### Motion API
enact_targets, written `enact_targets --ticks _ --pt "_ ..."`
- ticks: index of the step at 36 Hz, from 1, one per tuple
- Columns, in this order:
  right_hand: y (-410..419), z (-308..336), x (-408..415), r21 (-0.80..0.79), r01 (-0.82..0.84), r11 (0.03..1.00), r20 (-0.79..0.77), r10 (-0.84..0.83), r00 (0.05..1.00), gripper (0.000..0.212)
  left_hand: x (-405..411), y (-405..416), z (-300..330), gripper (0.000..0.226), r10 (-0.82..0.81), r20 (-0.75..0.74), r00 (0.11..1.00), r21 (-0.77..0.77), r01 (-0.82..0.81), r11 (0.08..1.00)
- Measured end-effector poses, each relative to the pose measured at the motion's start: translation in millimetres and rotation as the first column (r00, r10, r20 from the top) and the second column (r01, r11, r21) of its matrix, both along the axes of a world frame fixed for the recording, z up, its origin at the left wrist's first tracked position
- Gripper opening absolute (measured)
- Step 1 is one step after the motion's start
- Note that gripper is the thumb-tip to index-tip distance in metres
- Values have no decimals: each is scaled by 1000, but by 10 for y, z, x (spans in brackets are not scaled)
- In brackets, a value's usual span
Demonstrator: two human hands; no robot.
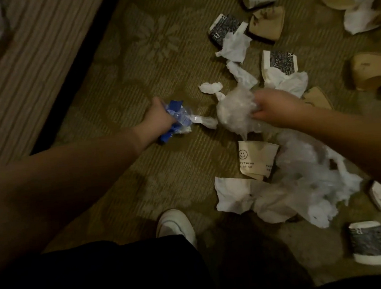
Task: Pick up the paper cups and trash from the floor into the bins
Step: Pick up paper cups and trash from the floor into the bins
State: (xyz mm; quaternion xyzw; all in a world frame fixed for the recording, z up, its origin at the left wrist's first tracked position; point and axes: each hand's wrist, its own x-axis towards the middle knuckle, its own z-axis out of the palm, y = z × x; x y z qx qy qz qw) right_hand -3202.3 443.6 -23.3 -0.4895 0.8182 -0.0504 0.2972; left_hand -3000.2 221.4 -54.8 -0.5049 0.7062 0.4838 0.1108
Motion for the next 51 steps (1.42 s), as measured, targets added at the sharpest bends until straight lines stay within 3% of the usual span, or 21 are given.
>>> enact_targets --ticks 4,10,14,19,22,28,34,38,43,51 --pt "94 172 -150 -14 222 975 79 -220 972 19 -77 6 46 69 26 9 1000 60 -26 998" --pt "223 233 -456 -17 476 879 201 -464 863 36 -66 -26 139 54 90 9 996 189 -90 978" --pt "319 354 -597 -45 534 844 265 -505 821 52 -191 -31 339 51 186 -85 979 314 -151 937" --pt "504 649 -811 -128 542 831 289 -491 822 40 -707 135 757 45 235 -237 943 396 -128 909" --pt "744 862 -1003 -137 599 789 272 -552 788 50 -1103 367 1016 35 230 -280 932 442 -87 893" --pt "1622 1411 -1321 -255 727 637 218 -695 685 62 -1934 1127 1421 33 69 -405 912 441 129 888" --pt "2854 1832 -1295 -330 804 494 134 -819 558 49 -2691 2106 1723 59 -194 -499 845 353 402 845" --pt "3665 1983 -1213 -334 865 375 100 -898 428 59 -3080 2823 1969 79 -338 -555 760 322 572 755" --pt "4494 2206 -1061 -317 925 211 107 -961 256 67 -3385 3718 2229 72 -429 -605 671 270 680 682" --pt "5505 2523 -1086 -291 948 127 33 -989 143 75 -3746 4845 2587 70 -542 -661 520 138 793 593"
